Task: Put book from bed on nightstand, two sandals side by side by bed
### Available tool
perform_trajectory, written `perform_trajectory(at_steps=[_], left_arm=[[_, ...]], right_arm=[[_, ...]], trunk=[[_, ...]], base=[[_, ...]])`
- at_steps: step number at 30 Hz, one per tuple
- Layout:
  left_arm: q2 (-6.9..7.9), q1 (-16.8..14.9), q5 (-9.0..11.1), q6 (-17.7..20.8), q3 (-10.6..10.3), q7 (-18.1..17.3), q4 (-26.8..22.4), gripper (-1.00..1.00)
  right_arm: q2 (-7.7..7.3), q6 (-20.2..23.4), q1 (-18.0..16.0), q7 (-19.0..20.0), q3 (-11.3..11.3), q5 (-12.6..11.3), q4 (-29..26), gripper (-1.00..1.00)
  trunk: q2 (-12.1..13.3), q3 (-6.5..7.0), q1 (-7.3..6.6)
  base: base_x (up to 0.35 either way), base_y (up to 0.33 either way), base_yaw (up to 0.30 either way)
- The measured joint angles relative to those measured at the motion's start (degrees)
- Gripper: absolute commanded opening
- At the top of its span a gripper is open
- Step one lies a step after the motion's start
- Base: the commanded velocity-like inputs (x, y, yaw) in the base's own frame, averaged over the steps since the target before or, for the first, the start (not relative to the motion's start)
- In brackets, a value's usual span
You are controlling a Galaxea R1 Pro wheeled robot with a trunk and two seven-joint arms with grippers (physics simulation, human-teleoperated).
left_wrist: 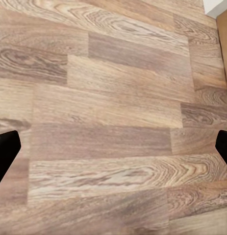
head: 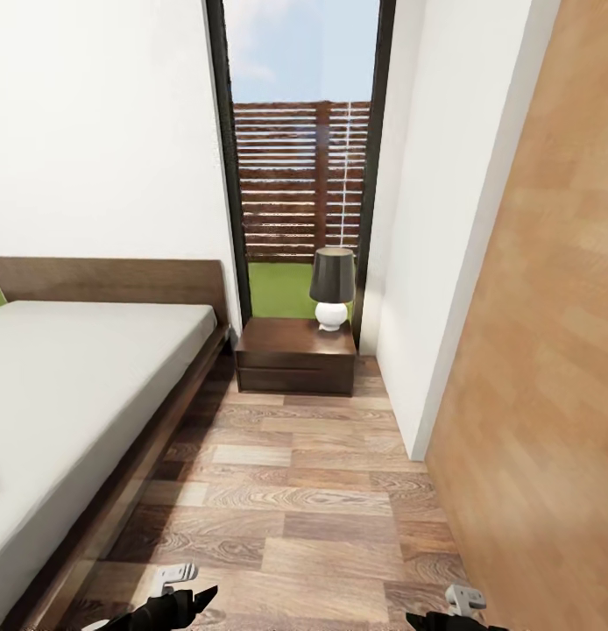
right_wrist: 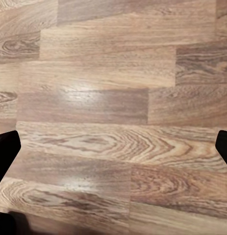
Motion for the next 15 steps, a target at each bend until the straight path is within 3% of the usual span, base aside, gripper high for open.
perform_trajectory(at_steps=[15], left_arm=[[0.00, 0.0, 0.0, 0.0, 0.0, 0.0, 0.0, 1.00]], right_arm=[[0.00, 0.0, 0.0, 0.0, 0.0, 0.0, 0.0, 1.00]], trunk=[[0.0, -0.40, 0.00]], base=[[0.000, 0.000, 0.000]])
